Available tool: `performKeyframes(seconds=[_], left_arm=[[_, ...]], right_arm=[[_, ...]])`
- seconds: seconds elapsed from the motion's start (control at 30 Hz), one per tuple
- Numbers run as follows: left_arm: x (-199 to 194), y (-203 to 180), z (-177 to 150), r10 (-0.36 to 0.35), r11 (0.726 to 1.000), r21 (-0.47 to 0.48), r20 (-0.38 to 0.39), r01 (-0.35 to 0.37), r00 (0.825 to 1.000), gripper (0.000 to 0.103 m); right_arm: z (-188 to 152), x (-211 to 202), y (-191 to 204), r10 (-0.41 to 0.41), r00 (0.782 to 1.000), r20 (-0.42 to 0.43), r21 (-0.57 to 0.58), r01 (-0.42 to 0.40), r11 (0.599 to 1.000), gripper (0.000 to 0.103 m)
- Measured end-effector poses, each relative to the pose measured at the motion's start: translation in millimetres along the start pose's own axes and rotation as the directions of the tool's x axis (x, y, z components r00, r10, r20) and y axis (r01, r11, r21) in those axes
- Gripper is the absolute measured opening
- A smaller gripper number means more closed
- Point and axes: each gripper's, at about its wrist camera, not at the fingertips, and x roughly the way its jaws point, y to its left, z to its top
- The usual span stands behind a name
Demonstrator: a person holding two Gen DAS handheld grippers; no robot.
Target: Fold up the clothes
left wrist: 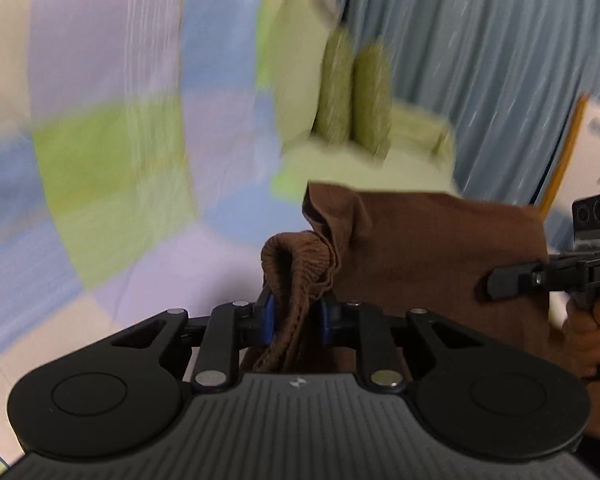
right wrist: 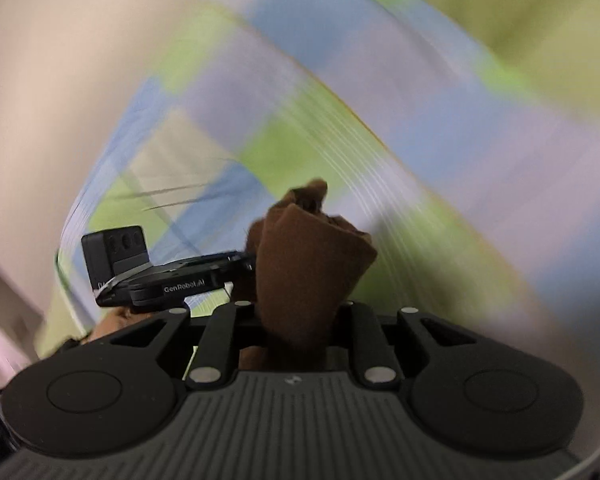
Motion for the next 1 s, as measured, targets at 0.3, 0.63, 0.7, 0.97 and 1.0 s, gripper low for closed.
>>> performKeyframes(seconds=[0.3, 0.63, 0.7, 0.97, 1.0], left_arm=[[-153.9, -47.1, -69.4, 0.082, 0.995, -0.063, 0.09, -0.077, 0.993, 0.038], [-318.7, -73.7, -270.8, 0.451, 0.798, -0.343, -0.205, -0.496, 0.868, 0.041], [-350.2, -86.1, -285.1, 0.5, 0.754, -0.41, -0.147, -0.512, 0.854, 0.05], [-345.5, -117.6, -290.7, 0.492, 0.739, -0.526, -0.003, -0.42, 0.871, 0.058], [-340.1, -119.3, -292.1, 0.476, 0.745, -0.542, 0.025, -0.388, 0.879, 0.061]], right_arm=[[-39.8, -57.1, 207.5, -0.027, 1.0, -0.005, -0.841, 0.01, 0.541, 0.015], [-243.5, -2.7, 317.1, 0.021, 0.894, -0.447, -0.867, -0.439, 0.234, 0.017], [-266.4, 2.3, 326.2, -0.001, 0.871, -0.492, -0.851, -0.48, 0.211, 0.025], [-224.2, -34.7, 317.1, 0.145, 0.835, -0.531, -0.726, -0.537, 0.429, 0.04], [-216.0, -40.8, 312.0, 0.148, 0.846, -0.512, -0.725, -0.518, 0.455, 0.04]])
